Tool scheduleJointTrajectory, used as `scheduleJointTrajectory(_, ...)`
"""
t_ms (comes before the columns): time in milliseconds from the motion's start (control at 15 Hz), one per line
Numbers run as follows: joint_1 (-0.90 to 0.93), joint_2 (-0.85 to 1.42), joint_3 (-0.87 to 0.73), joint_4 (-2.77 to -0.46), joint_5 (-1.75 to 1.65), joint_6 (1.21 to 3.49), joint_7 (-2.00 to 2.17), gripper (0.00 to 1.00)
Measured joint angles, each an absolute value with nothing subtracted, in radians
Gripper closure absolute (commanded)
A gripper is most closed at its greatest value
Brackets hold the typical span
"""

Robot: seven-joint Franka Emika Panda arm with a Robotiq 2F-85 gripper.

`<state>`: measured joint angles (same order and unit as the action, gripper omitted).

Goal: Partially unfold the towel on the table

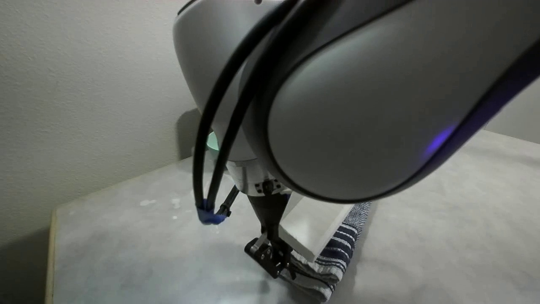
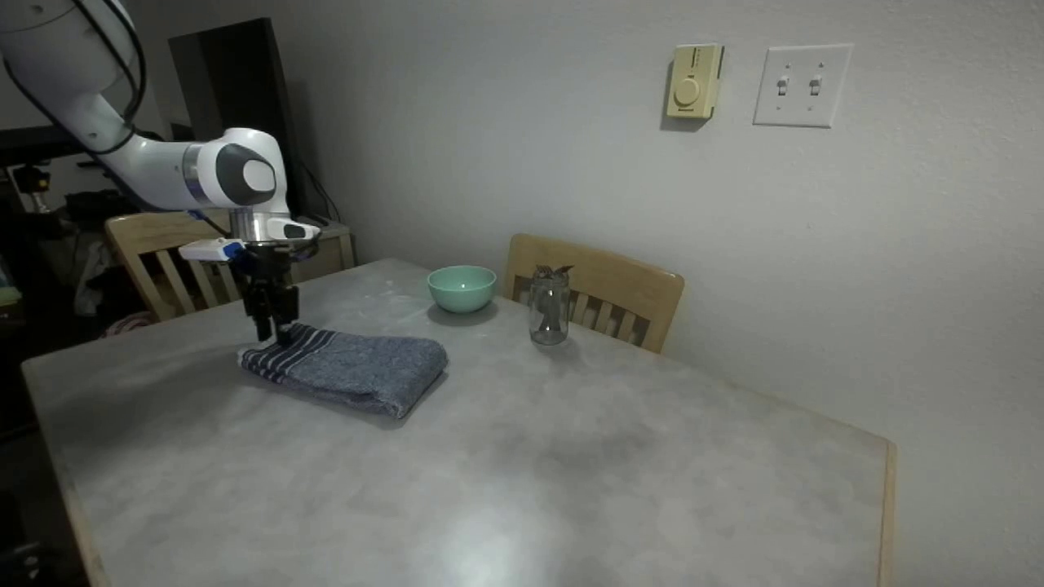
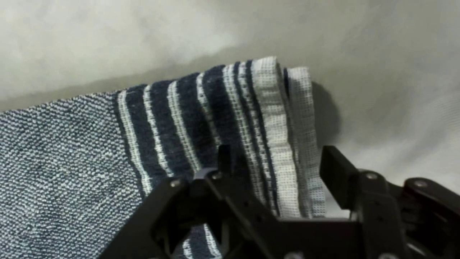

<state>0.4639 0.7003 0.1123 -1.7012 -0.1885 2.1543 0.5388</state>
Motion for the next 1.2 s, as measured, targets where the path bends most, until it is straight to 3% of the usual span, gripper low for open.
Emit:
scheduleJointTrajectory(67, 0.466, 0.701, 0.109, -1.701, -0.189, 2.154, 0.539, 0.70)
scheduleJointTrajectory(200, 0.469, 0.703, 0.104, -1.701, -0.190, 2.152, 0.541, 0.75)
scheduleJointTrajectory(333, 0.472, 0.706, 0.098, -1.701, -0.191, 2.150, 0.542, 0.79)
scheduleJointTrajectory(400, 0.473, 0.708, 0.095, -1.701, -0.191, 2.149, 0.543, 0.74)
scheduleJointTrajectory(467, 0.474, 0.711, 0.092, -1.701, -0.191, 2.149, 0.543, 0.79)
scheduleJointTrajectory(533, 0.474, 0.714, 0.090, -1.701, -0.192, 2.148, 0.543, 0.93)
scheduleJointTrajectory(600, 0.474, 0.715, 0.089, -1.701, -0.192, 2.147, 0.543, 0.99)
scheduleJointTrajectory(1200, 0.489, 0.716, 0.086, -1.662, -0.221, 2.132, 0.536, 0.98)
